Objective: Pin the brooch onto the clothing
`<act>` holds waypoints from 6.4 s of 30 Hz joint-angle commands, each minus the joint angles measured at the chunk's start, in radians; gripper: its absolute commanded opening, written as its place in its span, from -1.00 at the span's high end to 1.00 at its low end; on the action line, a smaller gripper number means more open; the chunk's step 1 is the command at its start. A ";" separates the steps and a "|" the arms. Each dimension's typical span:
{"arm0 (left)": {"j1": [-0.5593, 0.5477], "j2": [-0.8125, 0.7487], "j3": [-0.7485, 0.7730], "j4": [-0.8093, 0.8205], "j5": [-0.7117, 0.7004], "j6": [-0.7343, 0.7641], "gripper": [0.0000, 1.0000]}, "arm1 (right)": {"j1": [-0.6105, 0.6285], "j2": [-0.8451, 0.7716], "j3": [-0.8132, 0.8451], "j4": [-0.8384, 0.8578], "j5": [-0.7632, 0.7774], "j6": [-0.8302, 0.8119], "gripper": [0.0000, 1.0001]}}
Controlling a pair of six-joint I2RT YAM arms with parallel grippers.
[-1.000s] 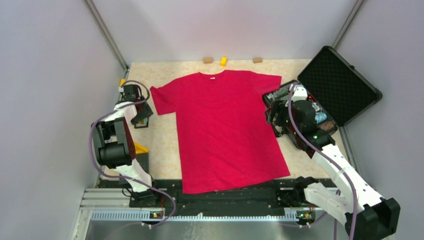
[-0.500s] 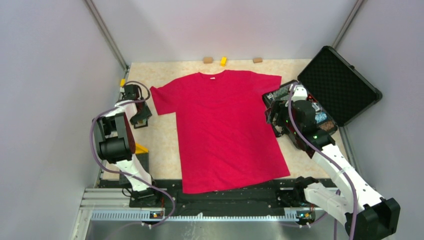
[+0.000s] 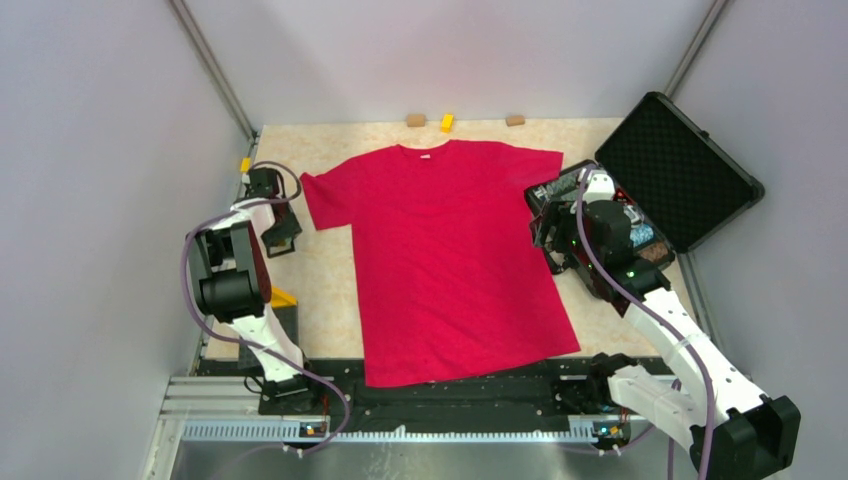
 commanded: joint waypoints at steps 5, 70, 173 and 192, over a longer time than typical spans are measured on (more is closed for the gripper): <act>0.008 -0.013 0.026 -0.008 0.009 0.003 0.12 | 0.009 -0.009 0.006 0.013 0.015 0.004 -0.49; -0.634 -0.507 -0.023 0.129 1.303 -0.051 1.00 | 0.009 -0.077 -0.022 0.296 -0.996 0.074 -0.57; -0.773 -0.573 -0.064 0.100 1.313 0.036 1.00 | 0.217 0.203 -0.106 0.910 -1.099 0.420 0.49; -0.771 -0.586 -0.070 0.112 1.331 0.032 1.00 | 0.224 0.268 -0.081 0.756 -1.003 0.345 1.00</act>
